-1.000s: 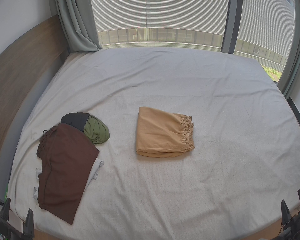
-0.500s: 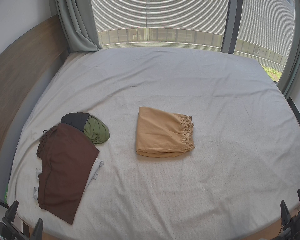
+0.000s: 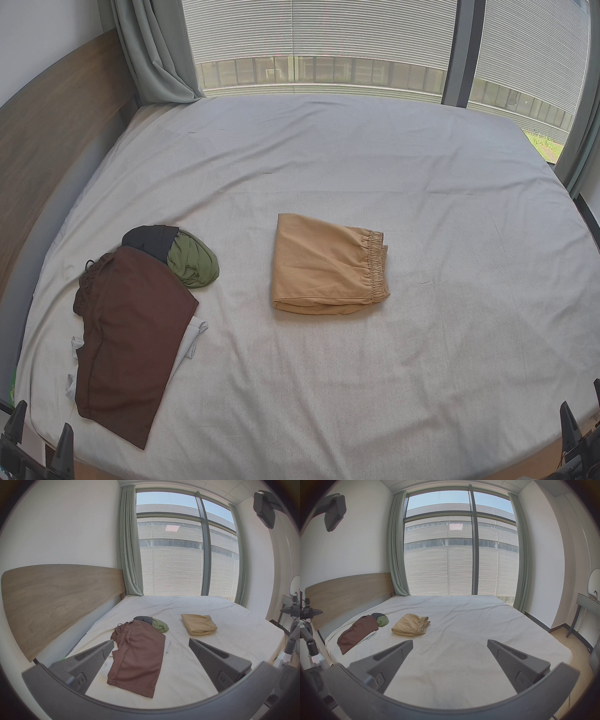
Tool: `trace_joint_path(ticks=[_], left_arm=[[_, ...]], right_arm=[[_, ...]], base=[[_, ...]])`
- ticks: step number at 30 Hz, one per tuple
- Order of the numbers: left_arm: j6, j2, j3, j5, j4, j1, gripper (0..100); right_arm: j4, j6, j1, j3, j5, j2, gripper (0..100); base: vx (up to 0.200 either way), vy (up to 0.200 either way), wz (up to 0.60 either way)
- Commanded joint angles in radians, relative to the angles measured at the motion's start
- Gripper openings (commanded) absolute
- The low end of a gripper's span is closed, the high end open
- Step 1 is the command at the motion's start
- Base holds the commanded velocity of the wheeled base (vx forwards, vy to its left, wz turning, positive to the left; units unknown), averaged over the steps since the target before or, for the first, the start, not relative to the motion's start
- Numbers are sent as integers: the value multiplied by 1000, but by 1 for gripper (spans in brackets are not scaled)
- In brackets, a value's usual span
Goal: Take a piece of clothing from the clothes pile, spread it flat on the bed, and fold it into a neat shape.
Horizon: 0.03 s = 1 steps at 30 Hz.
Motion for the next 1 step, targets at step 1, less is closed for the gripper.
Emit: trace_joint_path(ticks=[1], left_arm=[[0, -12, 18, 1, 0, 0, 100]], right_arm=[[0, 1, 0, 18, -1, -12, 100]], base=[[0, 0, 0]])
